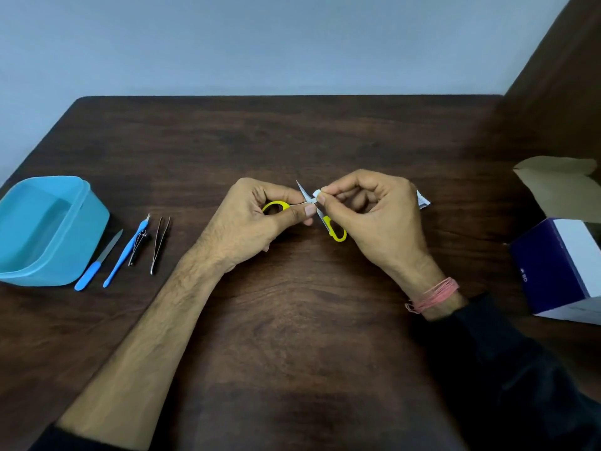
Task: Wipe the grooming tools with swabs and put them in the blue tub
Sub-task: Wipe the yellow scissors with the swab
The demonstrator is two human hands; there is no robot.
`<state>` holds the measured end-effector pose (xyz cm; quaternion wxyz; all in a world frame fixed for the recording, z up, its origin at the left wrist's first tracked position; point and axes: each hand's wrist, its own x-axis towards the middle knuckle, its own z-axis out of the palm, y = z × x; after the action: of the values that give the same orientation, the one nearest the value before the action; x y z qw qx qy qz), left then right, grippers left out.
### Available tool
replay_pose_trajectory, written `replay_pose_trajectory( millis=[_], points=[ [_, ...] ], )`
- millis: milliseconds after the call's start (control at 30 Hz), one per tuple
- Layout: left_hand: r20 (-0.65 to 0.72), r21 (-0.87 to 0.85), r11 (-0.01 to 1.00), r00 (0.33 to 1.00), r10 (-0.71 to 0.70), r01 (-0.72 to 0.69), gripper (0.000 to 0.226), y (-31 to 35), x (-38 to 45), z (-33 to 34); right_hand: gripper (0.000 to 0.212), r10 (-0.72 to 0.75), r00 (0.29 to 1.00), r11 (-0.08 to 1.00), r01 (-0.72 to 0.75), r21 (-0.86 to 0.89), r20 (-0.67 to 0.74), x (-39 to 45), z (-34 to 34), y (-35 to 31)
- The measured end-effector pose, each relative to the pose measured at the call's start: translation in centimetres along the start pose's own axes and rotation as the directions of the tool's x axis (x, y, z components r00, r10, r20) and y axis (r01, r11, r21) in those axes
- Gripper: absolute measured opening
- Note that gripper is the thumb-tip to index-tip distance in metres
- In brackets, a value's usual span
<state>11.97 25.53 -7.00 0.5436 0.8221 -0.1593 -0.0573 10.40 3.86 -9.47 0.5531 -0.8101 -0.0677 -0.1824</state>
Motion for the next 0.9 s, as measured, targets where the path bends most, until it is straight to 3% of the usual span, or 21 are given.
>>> replay_pose_trajectory(
  millis=[667,900],
  points=[
    [-0.012,-0.004,1.000,1.000,-0.011,0.011,0.021,0.06,-0.12,0.08,0.005,0.074,0.997,0.993,-0.073,0.098,-0.008,0.28,-0.37,0.37],
    [-0.014,-0.015,1.000,1.000,-0.017,0.017,0.018,0.05,-0.05,0.07,0.008,0.118,0.988,0.989,-0.108,0.097,-0.102,0.72,-0.59,0.84]
  ],
)
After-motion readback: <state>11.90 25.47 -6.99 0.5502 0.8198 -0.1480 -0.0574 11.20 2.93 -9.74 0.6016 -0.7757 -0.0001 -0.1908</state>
